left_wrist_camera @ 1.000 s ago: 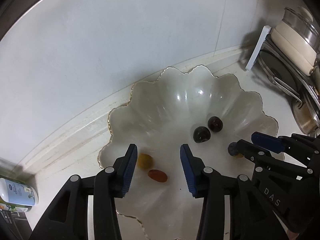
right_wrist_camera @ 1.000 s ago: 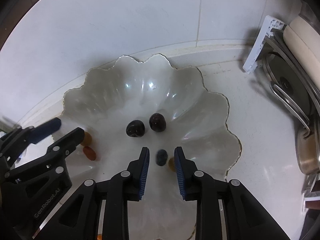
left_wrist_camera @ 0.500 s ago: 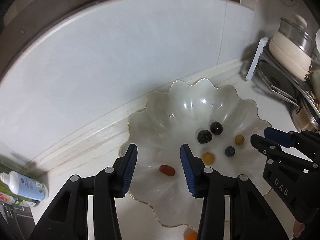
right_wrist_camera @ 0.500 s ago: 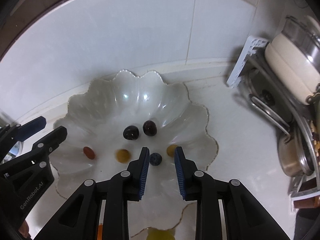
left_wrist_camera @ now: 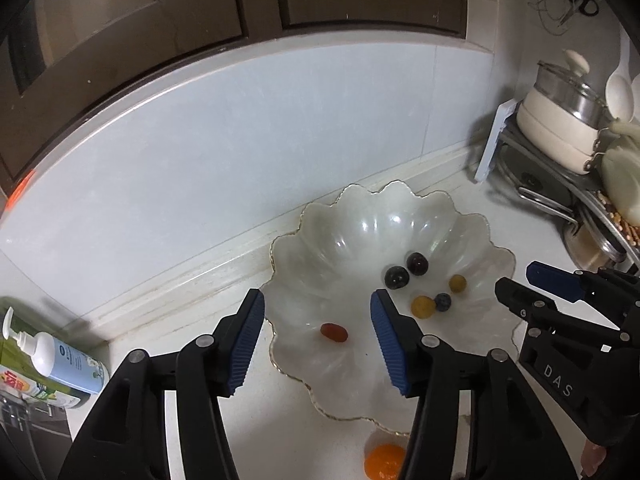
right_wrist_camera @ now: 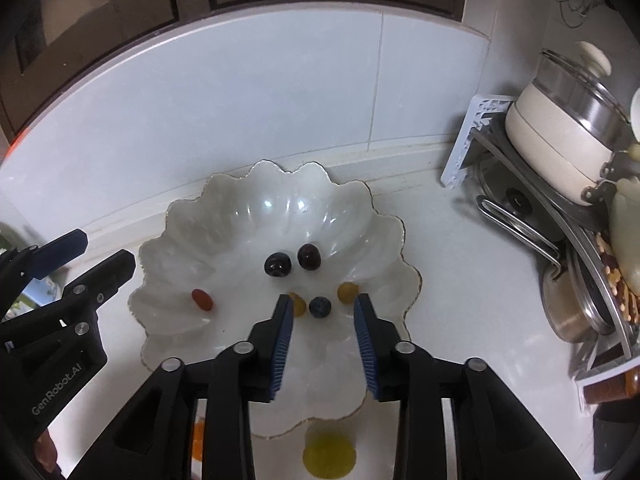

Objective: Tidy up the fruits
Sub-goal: 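Withdraw both open tools from the bowl toward the loose fruits on the counter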

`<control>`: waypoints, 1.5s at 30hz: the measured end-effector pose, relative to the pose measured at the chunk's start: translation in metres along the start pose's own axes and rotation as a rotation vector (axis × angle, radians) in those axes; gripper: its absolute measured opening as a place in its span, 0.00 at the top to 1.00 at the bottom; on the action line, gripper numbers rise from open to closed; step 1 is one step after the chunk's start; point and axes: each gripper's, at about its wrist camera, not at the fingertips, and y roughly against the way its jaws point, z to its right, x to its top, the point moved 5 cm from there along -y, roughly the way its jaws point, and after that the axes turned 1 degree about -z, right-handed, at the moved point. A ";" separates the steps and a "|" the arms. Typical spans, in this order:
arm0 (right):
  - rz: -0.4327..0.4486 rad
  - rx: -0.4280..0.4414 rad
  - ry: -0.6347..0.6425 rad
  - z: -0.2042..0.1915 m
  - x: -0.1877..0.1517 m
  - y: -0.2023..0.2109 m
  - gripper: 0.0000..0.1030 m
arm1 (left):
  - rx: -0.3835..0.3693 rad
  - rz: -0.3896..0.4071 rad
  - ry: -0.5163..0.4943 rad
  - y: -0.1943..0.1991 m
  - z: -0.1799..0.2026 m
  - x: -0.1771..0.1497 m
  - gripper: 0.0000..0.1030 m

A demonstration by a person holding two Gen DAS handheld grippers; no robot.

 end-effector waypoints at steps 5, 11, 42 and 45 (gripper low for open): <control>0.039 -0.010 0.000 0.001 -0.010 0.020 0.65 | 0.002 0.040 0.013 0.016 -0.004 -0.005 0.46; 0.087 -0.009 0.012 -0.003 -0.018 0.045 0.65 | -0.022 0.078 0.024 0.039 -0.004 -0.016 0.42; 0.249 -0.014 -0.002 -0.014 -0.079 0.131 0.52 | 0.013 0.241 0.042 0.132 -0.008 -0.066 0.27; 0.260 -0.023 0.001 -0.014 -0.083 0.135 0.52 | 0.021 0.254 0.044 0.138 -0.009 -0.070 0.25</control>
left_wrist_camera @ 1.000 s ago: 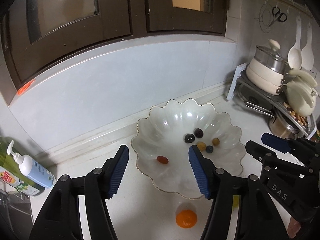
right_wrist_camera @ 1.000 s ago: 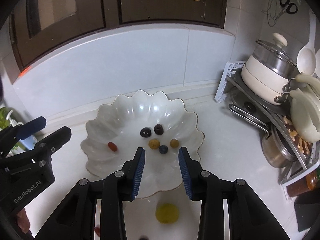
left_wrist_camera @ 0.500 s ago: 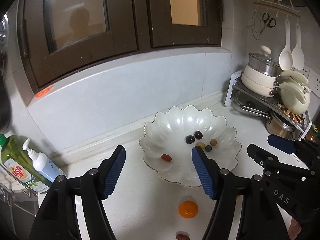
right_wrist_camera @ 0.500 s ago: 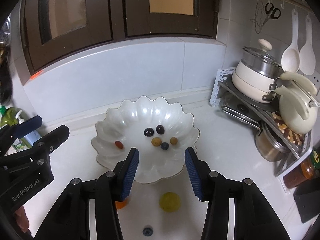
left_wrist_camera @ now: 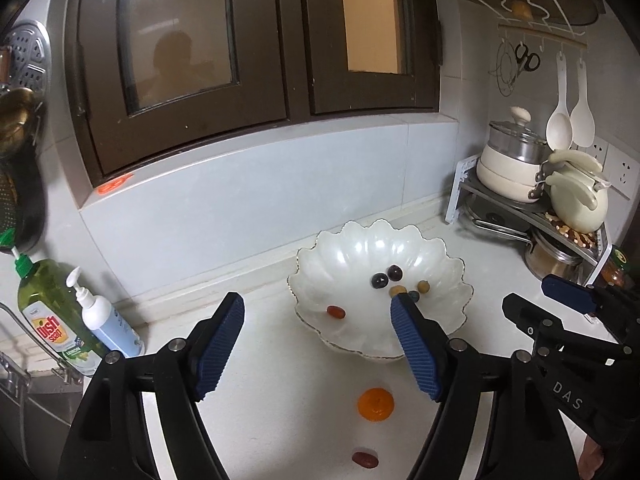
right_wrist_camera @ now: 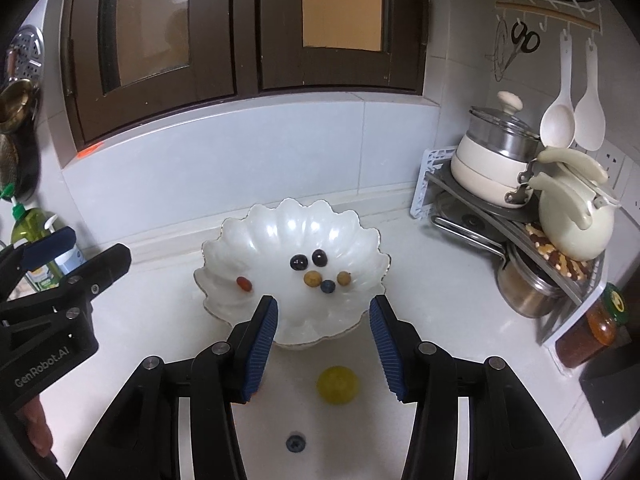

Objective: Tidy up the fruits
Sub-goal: 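Withdraw both open tools from the bowl toward the loose fruits on the counter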

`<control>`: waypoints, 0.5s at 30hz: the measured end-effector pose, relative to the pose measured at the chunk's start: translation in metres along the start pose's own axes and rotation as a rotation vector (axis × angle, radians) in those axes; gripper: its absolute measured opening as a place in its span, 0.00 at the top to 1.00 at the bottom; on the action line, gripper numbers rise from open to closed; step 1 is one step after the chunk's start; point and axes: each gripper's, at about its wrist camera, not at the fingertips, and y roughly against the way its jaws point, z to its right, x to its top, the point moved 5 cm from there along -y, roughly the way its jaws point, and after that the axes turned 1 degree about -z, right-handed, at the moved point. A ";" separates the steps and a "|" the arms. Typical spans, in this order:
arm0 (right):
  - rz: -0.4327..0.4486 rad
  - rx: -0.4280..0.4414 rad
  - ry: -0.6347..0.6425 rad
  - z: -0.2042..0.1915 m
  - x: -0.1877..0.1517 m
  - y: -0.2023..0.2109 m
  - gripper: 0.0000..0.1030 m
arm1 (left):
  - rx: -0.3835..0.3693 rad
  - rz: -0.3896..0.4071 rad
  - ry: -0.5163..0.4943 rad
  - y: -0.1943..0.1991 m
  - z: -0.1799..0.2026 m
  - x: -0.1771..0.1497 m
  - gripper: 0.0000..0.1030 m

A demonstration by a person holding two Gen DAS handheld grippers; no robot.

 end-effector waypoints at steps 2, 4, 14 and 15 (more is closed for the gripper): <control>0.006 0.002 0.000 -0.001 -0.002 0.003 0.52 | 0.010 0.014 0.002 0.006 -0.003 -0.002 0.25; 0.013 0.003 -0.002 -0.001 -0.004 0.007 0.52 | 0.013 0.022 0.004 0.011 -0.004 -0.004 0.25; 0.038 0.028 -0.004 -0.011 -0.016 0.021 0.52 | 0.017 0.043 0.013 0.030 -0.010 -0.019 0.22; 0.040 0.030 -0.004 -0.012 -0.018 0.022 0.52 | 0.019 0.045 0.013 0.031 -0.010 -0.021 0.22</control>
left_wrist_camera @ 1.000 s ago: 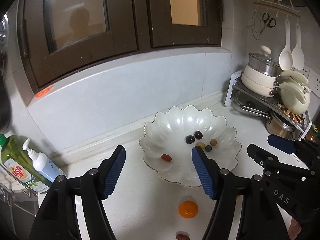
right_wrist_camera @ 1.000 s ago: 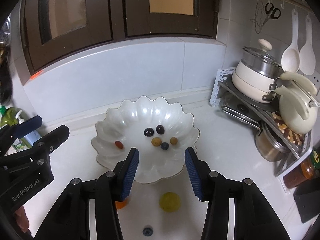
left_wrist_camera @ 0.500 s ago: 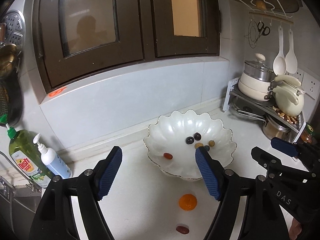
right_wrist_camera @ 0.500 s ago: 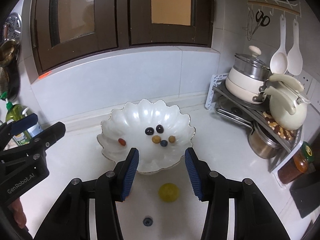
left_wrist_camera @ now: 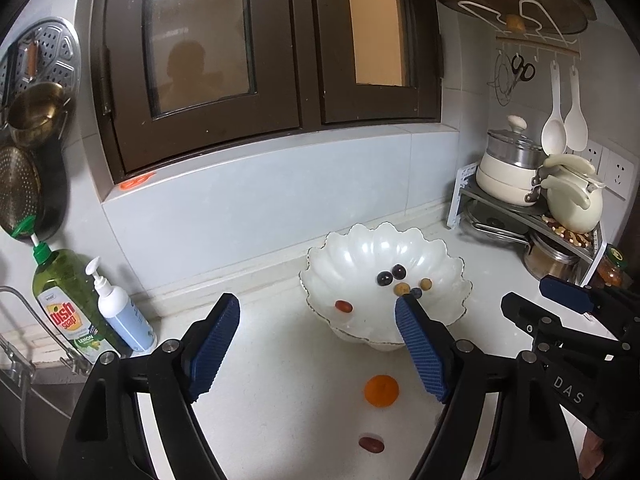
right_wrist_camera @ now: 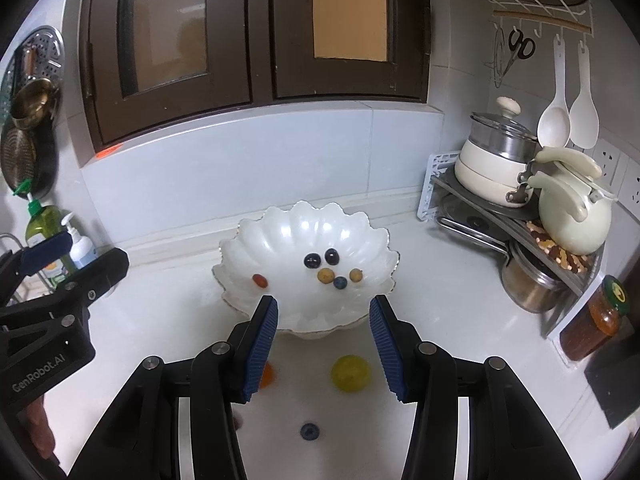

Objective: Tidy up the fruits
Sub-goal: 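Withdraw both open tools from the bowl toward the loose fruits on the counter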

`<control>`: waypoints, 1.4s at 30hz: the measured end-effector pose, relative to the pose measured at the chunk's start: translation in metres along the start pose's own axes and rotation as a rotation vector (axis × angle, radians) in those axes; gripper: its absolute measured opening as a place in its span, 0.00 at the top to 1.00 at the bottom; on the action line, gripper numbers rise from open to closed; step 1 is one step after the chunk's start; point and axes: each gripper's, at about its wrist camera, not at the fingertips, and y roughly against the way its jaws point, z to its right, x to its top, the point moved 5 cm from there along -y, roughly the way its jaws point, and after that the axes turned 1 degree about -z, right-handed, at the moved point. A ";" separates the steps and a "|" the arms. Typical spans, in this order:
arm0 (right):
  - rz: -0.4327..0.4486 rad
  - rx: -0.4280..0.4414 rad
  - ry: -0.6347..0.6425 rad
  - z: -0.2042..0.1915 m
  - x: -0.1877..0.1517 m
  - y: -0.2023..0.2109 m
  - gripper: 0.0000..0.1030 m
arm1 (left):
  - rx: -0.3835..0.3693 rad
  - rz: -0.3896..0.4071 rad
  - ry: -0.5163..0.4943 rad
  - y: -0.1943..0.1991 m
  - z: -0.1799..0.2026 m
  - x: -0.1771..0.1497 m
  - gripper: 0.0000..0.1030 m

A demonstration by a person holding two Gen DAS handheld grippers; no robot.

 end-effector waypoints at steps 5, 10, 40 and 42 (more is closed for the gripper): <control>0.025 -0.005 0.013 -0.006 -0.006 0.008 0.52 | -0.002 0.006 -0.007 0.007 -0.001 -0.007 0.22; 0.022 0.009 0.011 -0.009 -0.013 0.013 0.52 | -0.023 -0.005 -0.014 0.011 0.000 -0.015 0.22; -0.061 0.034 0.009 -0.015 -0.082 0.000 0.52 | -0.072 -0.070 -0.073 0.009 0.015 -0.089 0.22; -0.073 0.044 0.005 -0.015 -0.088 -0.003 0.52 | -0.077 -0.082 -0.082 0.006 0.017 -0.094 0.22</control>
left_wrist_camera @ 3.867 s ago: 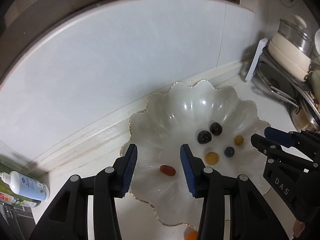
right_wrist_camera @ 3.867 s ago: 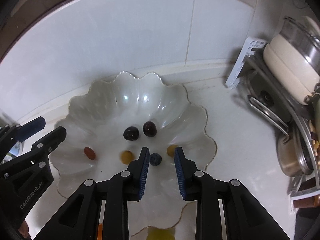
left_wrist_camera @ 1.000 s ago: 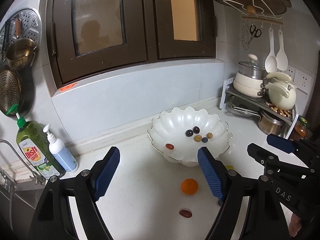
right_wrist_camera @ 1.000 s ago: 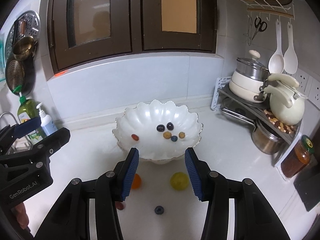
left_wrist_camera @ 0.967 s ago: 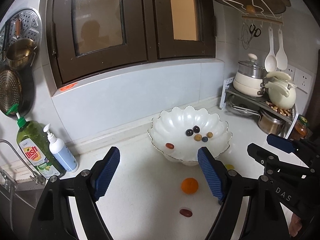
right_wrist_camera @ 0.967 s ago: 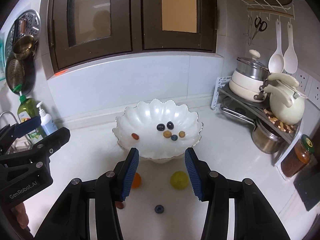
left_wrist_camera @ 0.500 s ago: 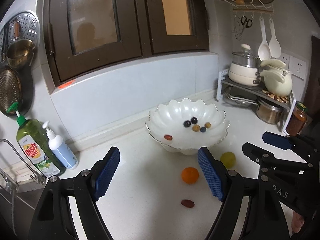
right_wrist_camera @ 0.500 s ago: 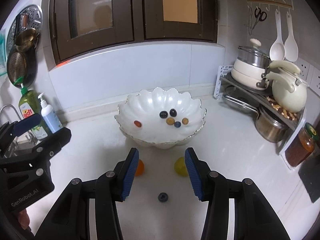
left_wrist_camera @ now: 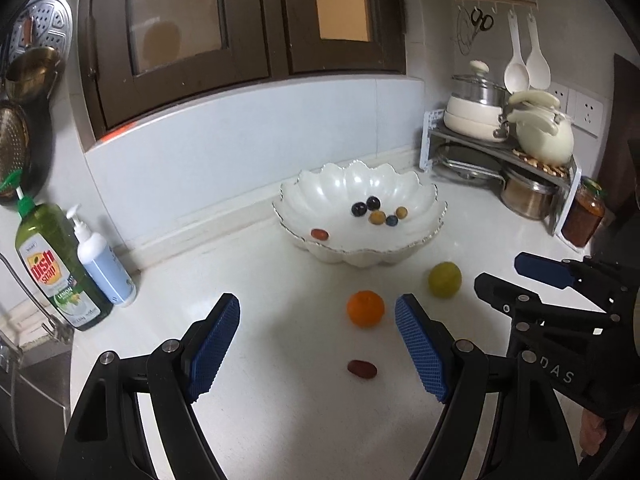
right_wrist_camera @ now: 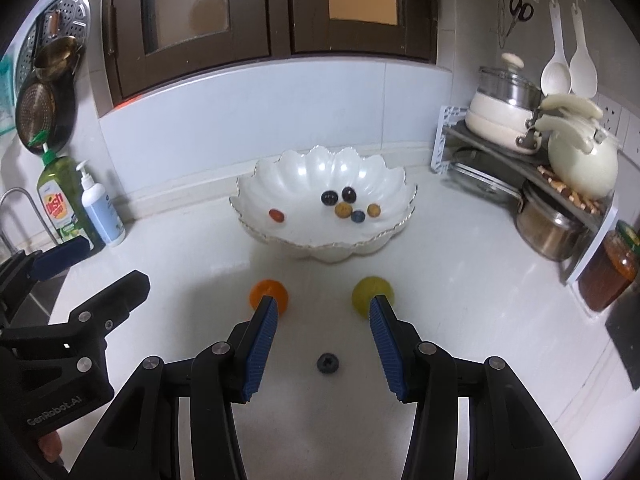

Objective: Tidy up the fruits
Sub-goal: 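Withdraw both open tools from the bowl toward the loose fruits on the counter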

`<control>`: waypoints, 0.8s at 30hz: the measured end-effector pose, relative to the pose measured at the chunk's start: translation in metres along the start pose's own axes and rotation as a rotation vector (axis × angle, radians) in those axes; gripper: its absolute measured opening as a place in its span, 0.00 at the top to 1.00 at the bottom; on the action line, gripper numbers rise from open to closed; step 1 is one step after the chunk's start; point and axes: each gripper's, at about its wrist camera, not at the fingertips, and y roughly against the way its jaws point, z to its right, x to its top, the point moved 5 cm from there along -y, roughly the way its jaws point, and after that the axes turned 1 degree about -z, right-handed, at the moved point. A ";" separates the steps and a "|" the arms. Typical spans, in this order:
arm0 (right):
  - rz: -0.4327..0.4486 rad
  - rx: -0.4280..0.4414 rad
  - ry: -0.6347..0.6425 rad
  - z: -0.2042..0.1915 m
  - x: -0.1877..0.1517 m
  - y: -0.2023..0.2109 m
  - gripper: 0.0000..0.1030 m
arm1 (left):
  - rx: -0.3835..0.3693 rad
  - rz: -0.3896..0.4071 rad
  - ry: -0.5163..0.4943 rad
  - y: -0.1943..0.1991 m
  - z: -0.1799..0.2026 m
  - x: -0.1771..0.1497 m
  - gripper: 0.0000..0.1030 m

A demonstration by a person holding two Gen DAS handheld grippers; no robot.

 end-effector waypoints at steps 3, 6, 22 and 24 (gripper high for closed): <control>-0.006 -0.008 0.000 0.001 -0.007 -0.003 0.52 | 0.007 -0.033 -0.014 -0.007 0.002 -0.007 0.22; -0.027 -0.009 0.008 0.001 -0.013 -0.009 0.52 | -0.016 -0.059 -0.002 -0.012 0.003 -0.016 0.22; -0.108 0.008 0.008 0.003 -0.043 -0.041 0.53 | -0.053 -0.125 -0.048 -0.043 0.017 -0.051 0.22; -0.118 0.013 0.014 0.002 -0.046 -0.045 0.53 | -0.063 -0.131 -0.056 -0.047 0.018 -0.055 0.23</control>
